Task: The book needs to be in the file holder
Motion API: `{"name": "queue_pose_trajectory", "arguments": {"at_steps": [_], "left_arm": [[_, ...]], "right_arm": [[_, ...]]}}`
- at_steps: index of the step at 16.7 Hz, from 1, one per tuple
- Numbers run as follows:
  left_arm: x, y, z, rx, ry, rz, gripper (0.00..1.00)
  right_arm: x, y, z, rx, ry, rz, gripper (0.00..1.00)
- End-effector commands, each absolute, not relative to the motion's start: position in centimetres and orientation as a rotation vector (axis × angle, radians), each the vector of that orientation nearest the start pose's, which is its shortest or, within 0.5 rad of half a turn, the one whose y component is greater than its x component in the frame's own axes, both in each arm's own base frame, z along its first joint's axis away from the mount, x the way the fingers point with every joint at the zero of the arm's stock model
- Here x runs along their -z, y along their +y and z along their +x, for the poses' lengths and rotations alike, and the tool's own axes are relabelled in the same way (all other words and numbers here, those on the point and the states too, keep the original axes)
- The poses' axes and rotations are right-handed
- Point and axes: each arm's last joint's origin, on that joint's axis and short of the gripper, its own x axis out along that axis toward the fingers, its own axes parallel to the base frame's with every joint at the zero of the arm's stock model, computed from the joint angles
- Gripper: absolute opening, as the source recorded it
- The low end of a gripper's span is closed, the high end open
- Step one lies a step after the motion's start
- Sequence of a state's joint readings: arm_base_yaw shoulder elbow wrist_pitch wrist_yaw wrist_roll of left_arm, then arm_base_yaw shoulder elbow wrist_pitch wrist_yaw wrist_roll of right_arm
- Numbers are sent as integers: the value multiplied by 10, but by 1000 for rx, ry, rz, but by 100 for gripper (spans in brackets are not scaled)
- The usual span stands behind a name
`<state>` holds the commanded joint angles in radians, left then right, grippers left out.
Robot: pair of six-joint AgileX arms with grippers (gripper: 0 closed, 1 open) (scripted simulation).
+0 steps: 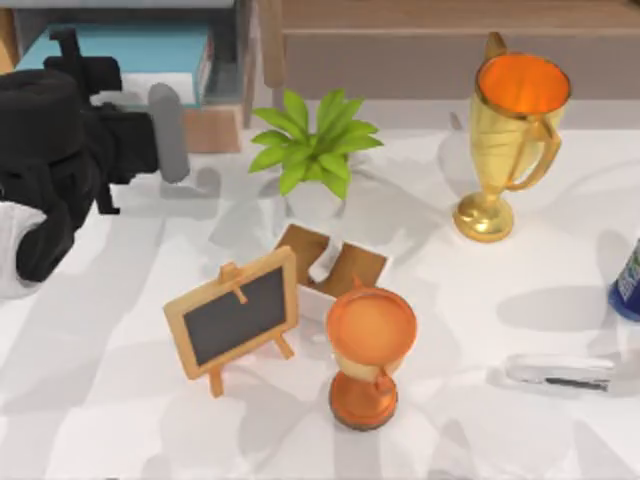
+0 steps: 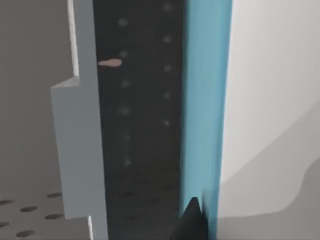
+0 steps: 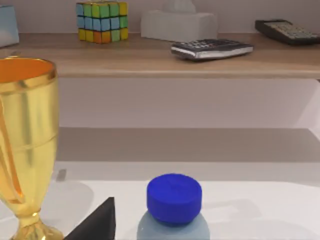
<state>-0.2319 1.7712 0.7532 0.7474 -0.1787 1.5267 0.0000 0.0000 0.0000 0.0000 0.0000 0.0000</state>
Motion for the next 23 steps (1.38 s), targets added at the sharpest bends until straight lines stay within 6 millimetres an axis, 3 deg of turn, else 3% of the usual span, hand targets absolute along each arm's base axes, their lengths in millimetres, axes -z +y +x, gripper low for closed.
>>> {"name": "queue_pose_trajectory", "arguments": {"at_steps": [5,10,23], "left_arm": [[-151,-73,369,232,188,1558,0],[-149,-74,372,240,190,1558,0],[-149,-74,372,240,190,1558,98]], "right_arm": [[-160,-1,106,0,0,0,100],[-160,-1,106,0,0,0,100],[-160,-1,106,0,0,0,100]]}}
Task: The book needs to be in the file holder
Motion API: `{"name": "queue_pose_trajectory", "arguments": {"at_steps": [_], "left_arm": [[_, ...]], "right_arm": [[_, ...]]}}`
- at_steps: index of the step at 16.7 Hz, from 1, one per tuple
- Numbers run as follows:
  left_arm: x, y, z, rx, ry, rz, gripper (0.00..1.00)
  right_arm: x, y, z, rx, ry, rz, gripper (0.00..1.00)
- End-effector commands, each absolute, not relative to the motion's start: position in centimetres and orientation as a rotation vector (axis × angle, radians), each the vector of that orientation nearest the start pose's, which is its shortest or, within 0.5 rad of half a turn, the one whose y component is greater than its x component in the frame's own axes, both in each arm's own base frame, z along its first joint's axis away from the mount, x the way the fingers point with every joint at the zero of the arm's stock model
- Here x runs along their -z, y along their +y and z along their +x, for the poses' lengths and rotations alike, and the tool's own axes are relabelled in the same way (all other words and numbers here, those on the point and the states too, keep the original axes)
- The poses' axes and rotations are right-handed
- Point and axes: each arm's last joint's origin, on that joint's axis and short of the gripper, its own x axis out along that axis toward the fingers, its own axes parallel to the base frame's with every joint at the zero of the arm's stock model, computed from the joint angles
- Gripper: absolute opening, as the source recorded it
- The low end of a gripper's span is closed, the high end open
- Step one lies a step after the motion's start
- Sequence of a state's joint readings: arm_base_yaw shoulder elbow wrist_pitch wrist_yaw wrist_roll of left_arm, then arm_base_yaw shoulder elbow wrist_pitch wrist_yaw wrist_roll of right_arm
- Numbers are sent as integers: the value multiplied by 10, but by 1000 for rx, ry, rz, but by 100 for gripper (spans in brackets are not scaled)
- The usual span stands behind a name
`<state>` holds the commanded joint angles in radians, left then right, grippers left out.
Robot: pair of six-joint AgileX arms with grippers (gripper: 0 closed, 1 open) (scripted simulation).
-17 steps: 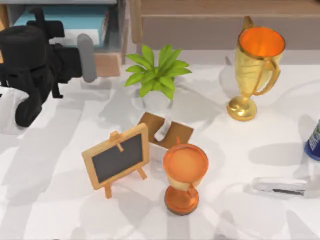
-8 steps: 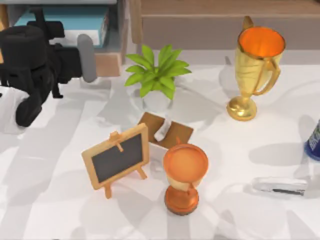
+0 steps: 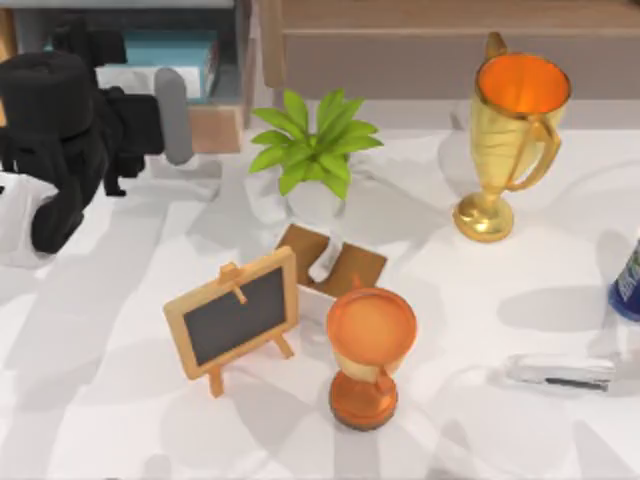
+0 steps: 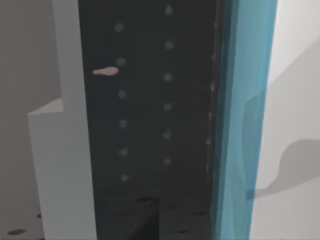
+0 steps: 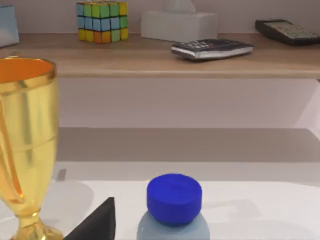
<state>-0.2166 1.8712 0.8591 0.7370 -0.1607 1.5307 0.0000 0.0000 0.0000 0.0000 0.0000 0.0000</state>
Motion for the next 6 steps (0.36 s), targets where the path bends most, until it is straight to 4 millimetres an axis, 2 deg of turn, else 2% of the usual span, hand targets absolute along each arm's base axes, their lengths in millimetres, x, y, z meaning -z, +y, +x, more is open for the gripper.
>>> {"name": "queue_pose_trajectory", "arguments": {"at_steps": [6], "left_arm": [[-149,-74,372,240,190,1558,100]], "right_arm": [[-160,-1,106,0,0,0,100]]}}
